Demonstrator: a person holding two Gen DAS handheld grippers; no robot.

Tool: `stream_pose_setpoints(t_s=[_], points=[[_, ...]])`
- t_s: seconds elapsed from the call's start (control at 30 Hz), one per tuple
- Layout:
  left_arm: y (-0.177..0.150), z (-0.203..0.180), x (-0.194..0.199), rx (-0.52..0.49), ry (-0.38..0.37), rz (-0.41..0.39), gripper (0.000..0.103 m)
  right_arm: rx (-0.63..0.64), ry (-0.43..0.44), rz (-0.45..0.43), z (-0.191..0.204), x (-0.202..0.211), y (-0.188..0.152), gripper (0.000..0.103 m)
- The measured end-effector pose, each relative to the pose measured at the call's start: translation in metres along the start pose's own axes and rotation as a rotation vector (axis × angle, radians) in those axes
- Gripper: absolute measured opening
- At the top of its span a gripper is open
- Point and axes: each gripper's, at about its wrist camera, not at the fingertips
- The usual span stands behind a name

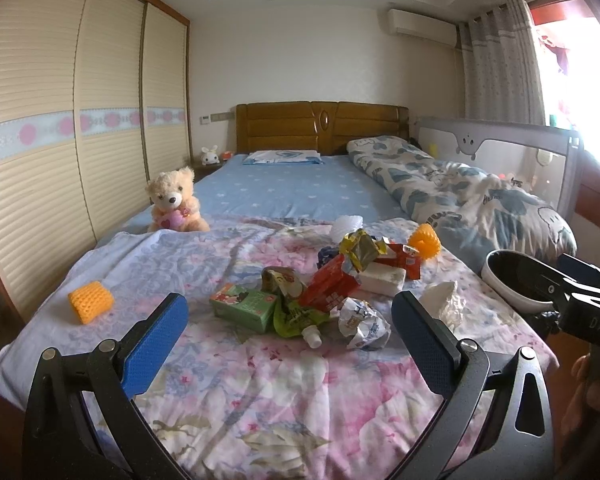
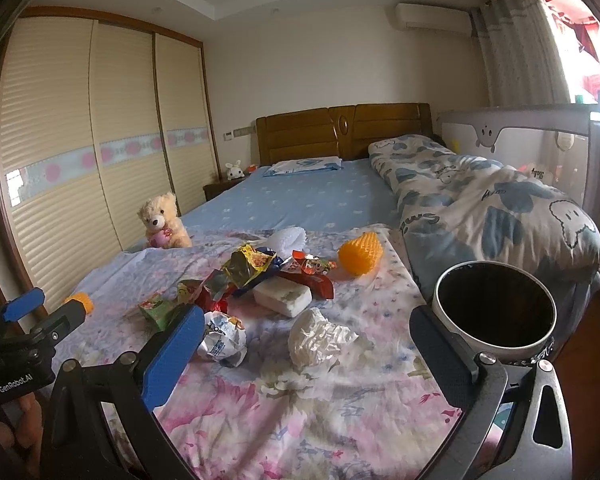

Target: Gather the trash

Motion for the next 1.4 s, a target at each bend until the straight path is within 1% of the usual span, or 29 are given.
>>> stream_pose_setpoints(t_s=[1.27,1.4], points=[[-0.006,-0.004,-0.002,-0.002,-0.004,0.010,0.103,-0.010,0.004,0.012,0.001,-0.002,-0.005,0.103],[-0.013,-0.007,-0.003,-0.004,-0.006,0.017,0.103,-0.011,0.004,0.016,0.002,-0.003,-0.007,0.103]])
Point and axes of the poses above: each gripper's, at about its wrist camera, not at the fingertips, and x roughly against the way its jaws point, z to its left, y to its top, and after that the axes turned 4 degrees about z, right-handed
